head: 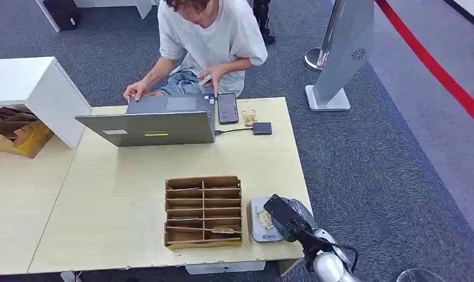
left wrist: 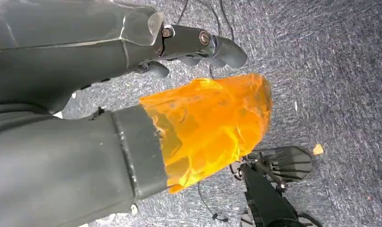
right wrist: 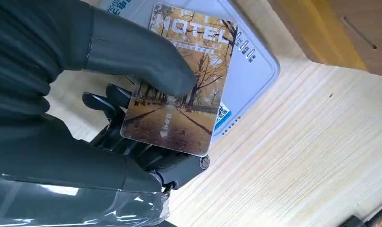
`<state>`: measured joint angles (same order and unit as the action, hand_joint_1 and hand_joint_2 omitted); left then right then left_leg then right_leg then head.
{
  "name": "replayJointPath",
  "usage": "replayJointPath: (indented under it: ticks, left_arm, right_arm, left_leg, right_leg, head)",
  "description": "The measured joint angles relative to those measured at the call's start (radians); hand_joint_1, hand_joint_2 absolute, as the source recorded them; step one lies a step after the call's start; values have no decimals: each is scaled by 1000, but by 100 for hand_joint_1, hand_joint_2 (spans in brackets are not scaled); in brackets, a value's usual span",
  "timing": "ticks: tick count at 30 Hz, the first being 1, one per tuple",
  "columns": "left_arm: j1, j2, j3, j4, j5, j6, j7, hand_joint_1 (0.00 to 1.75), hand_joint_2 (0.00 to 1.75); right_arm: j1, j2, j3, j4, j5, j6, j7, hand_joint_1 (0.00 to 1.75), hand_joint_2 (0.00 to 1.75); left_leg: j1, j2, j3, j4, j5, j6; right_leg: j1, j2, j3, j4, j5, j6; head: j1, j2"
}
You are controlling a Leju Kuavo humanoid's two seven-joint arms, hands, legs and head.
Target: Pass the card to the sensor for recognition and then transmit it.
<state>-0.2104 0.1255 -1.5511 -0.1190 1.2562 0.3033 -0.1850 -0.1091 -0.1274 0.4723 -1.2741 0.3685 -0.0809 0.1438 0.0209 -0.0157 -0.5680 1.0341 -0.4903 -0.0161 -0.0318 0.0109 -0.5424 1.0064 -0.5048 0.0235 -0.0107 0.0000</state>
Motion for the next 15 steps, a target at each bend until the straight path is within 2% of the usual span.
replayJointPath:
  ticks: [15]
  left_arm:
    - [0,0,0,0,0,0,3,0,0]
  right_arm:
    - [0,2,-2,6,0,1,0,175,175]
  left_leg:
    - [0,0,0,0,0,0]
  right_leg:
    - [0,0,0,0,0,0]
  head:
    - [0,0]
